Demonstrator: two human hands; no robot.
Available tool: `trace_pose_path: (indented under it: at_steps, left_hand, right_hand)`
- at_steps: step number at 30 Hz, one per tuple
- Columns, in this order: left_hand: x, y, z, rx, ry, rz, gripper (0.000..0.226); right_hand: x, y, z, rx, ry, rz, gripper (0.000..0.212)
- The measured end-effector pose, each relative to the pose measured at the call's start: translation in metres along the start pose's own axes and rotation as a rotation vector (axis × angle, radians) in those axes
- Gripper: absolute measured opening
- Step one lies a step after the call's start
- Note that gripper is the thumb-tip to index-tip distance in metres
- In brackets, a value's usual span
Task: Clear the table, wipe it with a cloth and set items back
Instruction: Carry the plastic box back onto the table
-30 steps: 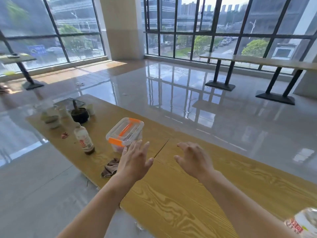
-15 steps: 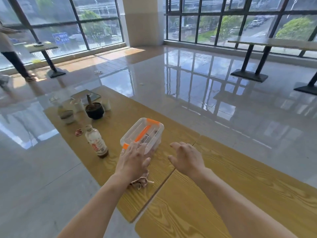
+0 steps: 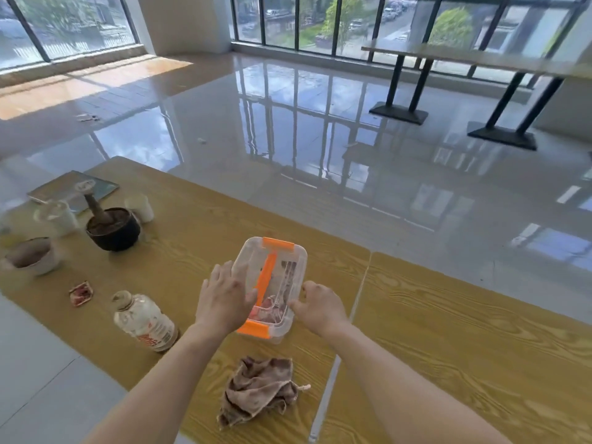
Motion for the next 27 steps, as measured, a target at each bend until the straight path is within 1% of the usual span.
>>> trace_pose_path:
  at_steps: [2, 4, 7, 9, 14, 16, 21, 27]
  left_hand:
    - [0.007, 0.008, 0.011, -0.032, 0.044, -0.034, 0.077]
    - [0.016, 0.015, 0.020, -0.097, 0.122, -0.107, 0.075]
    - [0.028, 0.018, 0.030, -0.137, 0.193, -0.225, 0.073]
    - [0.033, 0.018, 0.033, -0.147, 0.205, -0.254, 0.074]
    - [0.038, 0.027, 0.042, -0.218, 0.203, -0.326, 0.084]
    - [0.038, 0.025, 0.045, -0.210, 0.201, -0.328, 0.088]
    - [0.026, 0.007, 0.046, -0.149, 0.124, -0.325, 0.089]
    - [0.020, -0.041, 0.039, -0.045, 0.116, -0.310, 0.085]
  right_hand:
    - [0.011, 0.000, 0.010, 0.079, 0.022, 0.048, 0.035]
    - [0.020, -0.003, 0.018, 0.164, 0.032, 0.103, 0.043]
    - [0.026, -0.011, 0.027, 0.276, 0.017, 0.171, 0.049]
    - [0.030, -0.016, 0.032, 0.324, 0.011, 0.232, 0.044]
    - [0.037, -0.020, 0.039, 0.363, -0.044, 0.364, 0.018]
    - [0.033, -0.021, 0.038, 0.377, -0.083, 0.379, 0.012]
    - [0.012, -0.030, 0.031, 0.347, -0.145, 0.386, 0.012]
    - [-0.018, -0.058, 0.001, 0.378, -0.231, 0.441, 0.013]
Point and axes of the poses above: each hand's wrist, its own z-axis towards the middle knuckle, its own x-axis out of the palm, y = z × x, the point moved 7 cm from there along z, towards the middle knuckle, and after that the axes turned 1 degree about z, right-handed, at the moved point
